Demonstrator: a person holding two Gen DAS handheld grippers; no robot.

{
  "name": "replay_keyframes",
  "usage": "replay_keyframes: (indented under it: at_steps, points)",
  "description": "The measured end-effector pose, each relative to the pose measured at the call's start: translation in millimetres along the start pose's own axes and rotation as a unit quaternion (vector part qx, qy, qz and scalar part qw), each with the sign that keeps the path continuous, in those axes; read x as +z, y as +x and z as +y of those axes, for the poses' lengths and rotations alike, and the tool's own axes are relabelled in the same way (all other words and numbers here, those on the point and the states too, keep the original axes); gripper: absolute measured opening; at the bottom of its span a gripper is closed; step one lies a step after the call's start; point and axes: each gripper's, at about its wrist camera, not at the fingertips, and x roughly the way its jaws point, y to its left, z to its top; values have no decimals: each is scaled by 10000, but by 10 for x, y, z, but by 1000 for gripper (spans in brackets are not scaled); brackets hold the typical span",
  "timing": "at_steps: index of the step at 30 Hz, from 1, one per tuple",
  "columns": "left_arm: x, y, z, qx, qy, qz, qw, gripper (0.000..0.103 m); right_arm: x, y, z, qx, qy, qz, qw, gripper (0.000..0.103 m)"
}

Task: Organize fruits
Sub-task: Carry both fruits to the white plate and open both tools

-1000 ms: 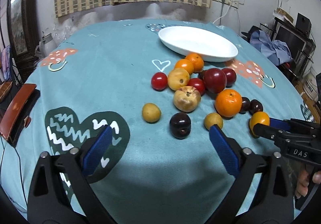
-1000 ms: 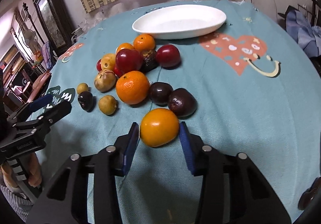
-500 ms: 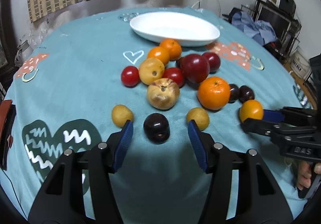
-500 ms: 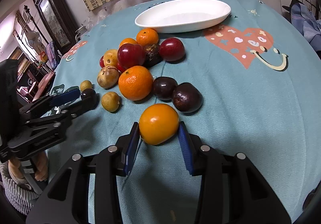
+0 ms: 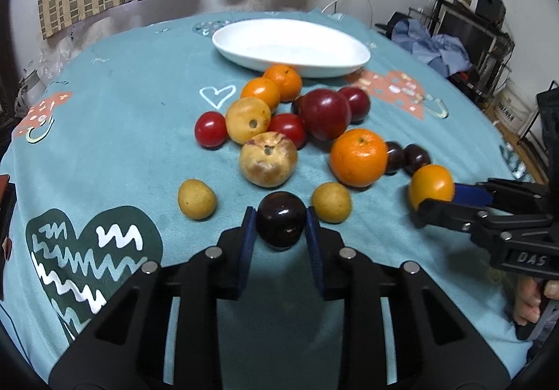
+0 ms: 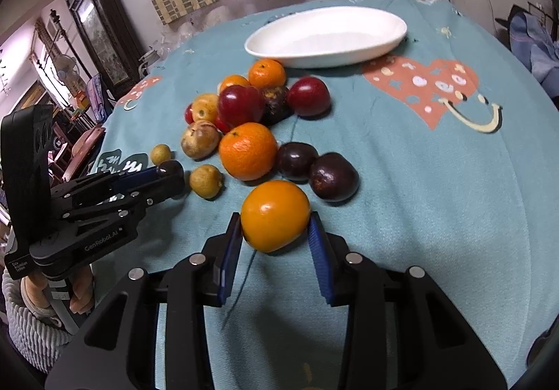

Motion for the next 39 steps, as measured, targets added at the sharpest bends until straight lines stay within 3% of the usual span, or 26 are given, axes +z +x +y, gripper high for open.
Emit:
replay_keyframes:
  at_steps: [5,11,15,22,24,25,26,28,33,39]
  points:
    - [171,-33,28,-194,-149,27,9997,29,135,-92,-31,254,61,-65,9996,38]
    - [822,98,29,29,-75,-160,9998,29,860,-314,-166,-89,41,-605,9981,38]
    - [1267,289,59,12,-270,-327,9991,29,1364,-31,-308,-297,214,-731,9967,38]
    - [1737,884,110,-210,-467,-97,9986,29,1675,601,-530,-503,421,-533,9964,39]
    - [1787,1021,130,-190,-471,11,9987,37,1709,692,-579,-542,450,-465,9964,40]
    - [1791,1052,142,-165,-483,-5,9987,51,1705,708,-568,-579,430,-451,9964,47]
    - [1777,1056,148,-145,-505,-45,9986,55,1703,700,-570,-653,385,-542,9956,63]
    - [1763,1066,203,-176,-585,-40,9981,56,1649,610,-535,-844,268,-847,9925,73]
    - [1697,859,310,-238,-803,-167,9963,56,1603,312,-428,-779,-18,-1218,9895,73]
    - [1329,178,485,237,-930,-626,9934,66,1314,-147,-265,-565,-95,-1415,9883,75]
